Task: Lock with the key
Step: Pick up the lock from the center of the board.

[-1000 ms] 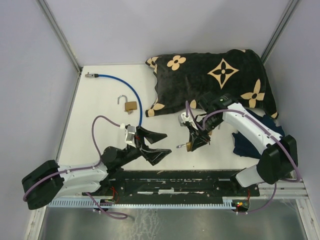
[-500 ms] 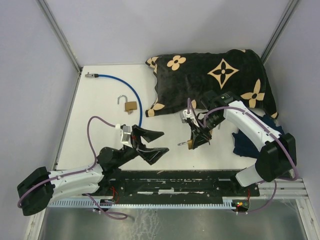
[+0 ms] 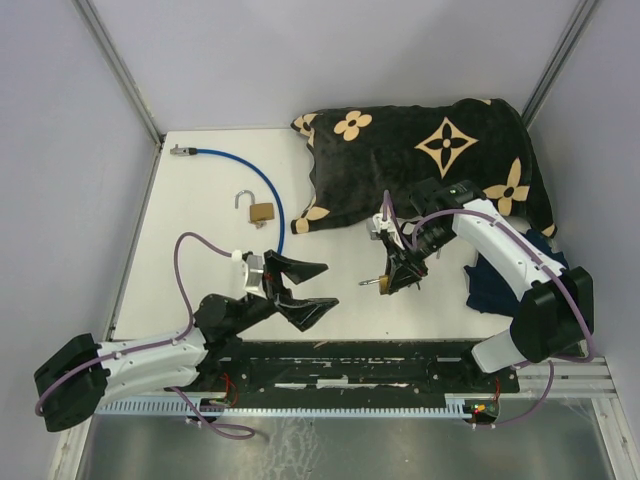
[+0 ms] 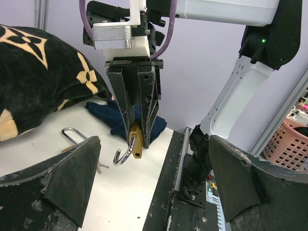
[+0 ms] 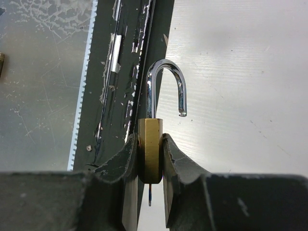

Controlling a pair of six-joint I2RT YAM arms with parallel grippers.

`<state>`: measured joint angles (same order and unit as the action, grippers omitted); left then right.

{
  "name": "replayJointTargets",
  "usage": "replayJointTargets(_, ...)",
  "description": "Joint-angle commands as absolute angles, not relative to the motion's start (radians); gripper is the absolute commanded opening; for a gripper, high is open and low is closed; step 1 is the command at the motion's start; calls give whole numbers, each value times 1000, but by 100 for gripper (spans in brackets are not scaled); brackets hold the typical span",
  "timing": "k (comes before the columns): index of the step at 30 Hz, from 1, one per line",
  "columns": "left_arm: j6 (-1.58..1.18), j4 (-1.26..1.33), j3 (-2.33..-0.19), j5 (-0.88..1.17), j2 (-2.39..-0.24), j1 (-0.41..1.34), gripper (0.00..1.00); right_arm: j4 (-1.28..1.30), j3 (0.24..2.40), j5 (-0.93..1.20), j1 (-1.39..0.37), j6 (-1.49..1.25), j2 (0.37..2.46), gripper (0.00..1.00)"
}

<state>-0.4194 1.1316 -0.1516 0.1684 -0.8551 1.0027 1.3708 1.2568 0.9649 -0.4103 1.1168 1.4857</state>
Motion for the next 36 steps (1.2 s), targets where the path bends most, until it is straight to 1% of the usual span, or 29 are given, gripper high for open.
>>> replayJointTargets(1, -388, 1175, -140, 157, -824, 997, 99, 1398, 1305, 1040, -406, 1143, 1476, 2)
replayJointTargets(9, -331, 1108, -169, 181, -808, 998, 100, 1382, 1300, 1026, -406, 1131, 1470, 2)
replayJointTargets(20, -306, 911, -149, 127, -617, 997, 99, 1391, 1302, 1038, -405, 1139, 1469, 2)
replayJointTargets(31, -316, 936, -132, 108, -611, 997, 99, 1387, 1301, 1045, -406, 1136, 1464, 2)
replayJointTargets(36, -299, 951, -138, 150, -629, 998, 99, 1368, 1293, 1047, -406, 1120, 1438, 2)
